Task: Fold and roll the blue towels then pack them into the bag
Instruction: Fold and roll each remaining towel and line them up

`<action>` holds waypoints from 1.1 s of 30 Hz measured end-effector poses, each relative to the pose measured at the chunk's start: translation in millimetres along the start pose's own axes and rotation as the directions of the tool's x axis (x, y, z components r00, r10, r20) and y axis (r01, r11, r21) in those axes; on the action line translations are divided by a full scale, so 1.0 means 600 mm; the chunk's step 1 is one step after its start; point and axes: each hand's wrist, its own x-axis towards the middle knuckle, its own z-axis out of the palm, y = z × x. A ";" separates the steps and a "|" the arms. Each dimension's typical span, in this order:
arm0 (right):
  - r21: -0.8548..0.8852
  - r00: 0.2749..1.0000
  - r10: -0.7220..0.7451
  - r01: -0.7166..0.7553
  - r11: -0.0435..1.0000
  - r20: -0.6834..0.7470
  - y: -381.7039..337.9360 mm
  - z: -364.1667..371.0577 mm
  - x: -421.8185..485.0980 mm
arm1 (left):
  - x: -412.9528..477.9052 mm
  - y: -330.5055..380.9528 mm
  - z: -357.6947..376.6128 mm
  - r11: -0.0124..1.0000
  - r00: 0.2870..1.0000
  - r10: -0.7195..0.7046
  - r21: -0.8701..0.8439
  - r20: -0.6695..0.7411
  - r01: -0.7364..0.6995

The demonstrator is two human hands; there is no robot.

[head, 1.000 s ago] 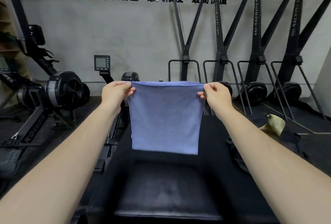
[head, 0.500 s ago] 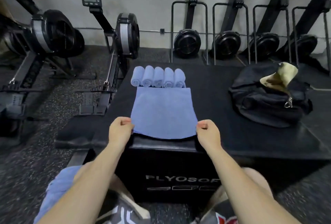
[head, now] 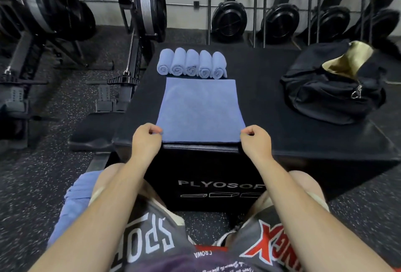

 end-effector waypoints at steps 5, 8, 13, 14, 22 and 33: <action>-0.059 0.999 0.023 -0.026 0.998 -0.043 -0.002 0.005 -0.005 | -0.017 0.011 0.002 1.000 1.000 0.003 -0.005 -0.013 -0.003; -0.234 0.998 0.010 -0.026 0.972 -0.069 -0.013 0.013 -0.005 | -0.022 0.017 0.009 0.994 0.988 0.067 0.090 -0.139 -0.055; -0.414 0.988 -0.151 0.142 0.899 0.010 -0.045 0.050 0.008 | 0.007 0.050 0.037 0.968 0.963 0.249 0.056 -0.098 -0.245; -0.414 0.979 -0.199 0.203 0.887 0.054 -0.051 0.060 0.011 | 0.018 0.058 0.048 0.952 0.955 0.293 0.099 -0.041 -0.288; -0.480 0.905 -0.222 0.386 0.788 0.362 -0.022 0.082 0.046 | 0.065 0.003 0.067 0.735 0.904 0.305 0.530 0.299 -0.423; -0.491 0.868 -0.314 0.481 0.726 0.386 -0.137 0.174 0.201 | 0.207 0.149 0.181 0.678 0.836 0.370 0.497 0.405 -0.541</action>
